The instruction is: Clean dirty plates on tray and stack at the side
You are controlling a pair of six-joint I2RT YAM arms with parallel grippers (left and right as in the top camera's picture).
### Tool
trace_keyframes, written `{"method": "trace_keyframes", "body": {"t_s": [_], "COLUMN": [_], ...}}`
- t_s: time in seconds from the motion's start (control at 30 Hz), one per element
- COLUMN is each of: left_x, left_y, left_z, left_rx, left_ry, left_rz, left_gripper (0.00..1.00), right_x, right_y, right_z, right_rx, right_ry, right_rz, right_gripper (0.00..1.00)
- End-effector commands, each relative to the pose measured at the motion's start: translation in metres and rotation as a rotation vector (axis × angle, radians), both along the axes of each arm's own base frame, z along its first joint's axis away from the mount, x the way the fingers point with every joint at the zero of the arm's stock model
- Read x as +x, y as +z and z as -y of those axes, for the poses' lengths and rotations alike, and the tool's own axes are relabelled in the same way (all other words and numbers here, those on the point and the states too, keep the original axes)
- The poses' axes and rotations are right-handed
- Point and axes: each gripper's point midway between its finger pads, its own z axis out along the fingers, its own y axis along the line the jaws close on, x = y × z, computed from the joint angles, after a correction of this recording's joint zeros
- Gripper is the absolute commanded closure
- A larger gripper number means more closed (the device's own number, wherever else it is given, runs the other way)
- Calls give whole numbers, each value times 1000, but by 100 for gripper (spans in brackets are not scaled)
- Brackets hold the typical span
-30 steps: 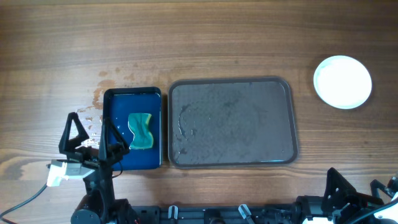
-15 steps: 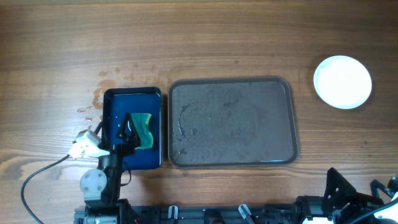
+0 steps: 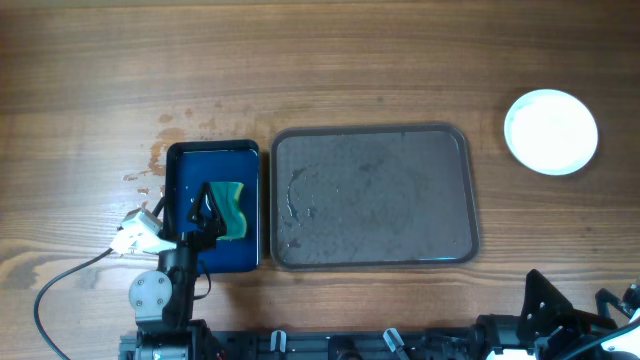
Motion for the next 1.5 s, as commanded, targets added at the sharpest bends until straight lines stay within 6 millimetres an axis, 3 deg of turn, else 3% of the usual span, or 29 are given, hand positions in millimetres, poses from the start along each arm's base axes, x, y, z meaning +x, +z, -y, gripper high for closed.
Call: {"method": "trace_keyframes", "body": {"t_s": [0.0,0.67,0.83,0.93,1.03,1.17,1.33,1.47], "left_x": [-1,-1,-1,-1,-1,-1,-1,-1], "left_y": [-1,-1,-1,-1,-1,-1,-1,-1], "left_z": [2,2,2,2,2,2,2,2], "left_rx": [-4,-4,-4,-4,-4,-4,-4,-4], "left_ry": [-14,-14,-14,-14,-14,-14,-14,-14], "left_rz": [-1,-1,-1,-1,-1,-1,-1,-1], "left_gripper": [0,0,0,0,0,0,0,0], "right_x": [1,1,5,20,52,87,128,143], "right_y": [0,0,8,27,48,54,30,-11], "right_z": [-2,-2,14,21,20,15,-14,-34], "right_rx": [13,13,-68,-115,-205,-218,-167,-143], "right_ry": [5,5,-52,-72,-20,15,166,280], "right_rz": [0,0,35,126,245,345,494,592], "right_gripper": [0,0,0,0,0,0,0,0]}}
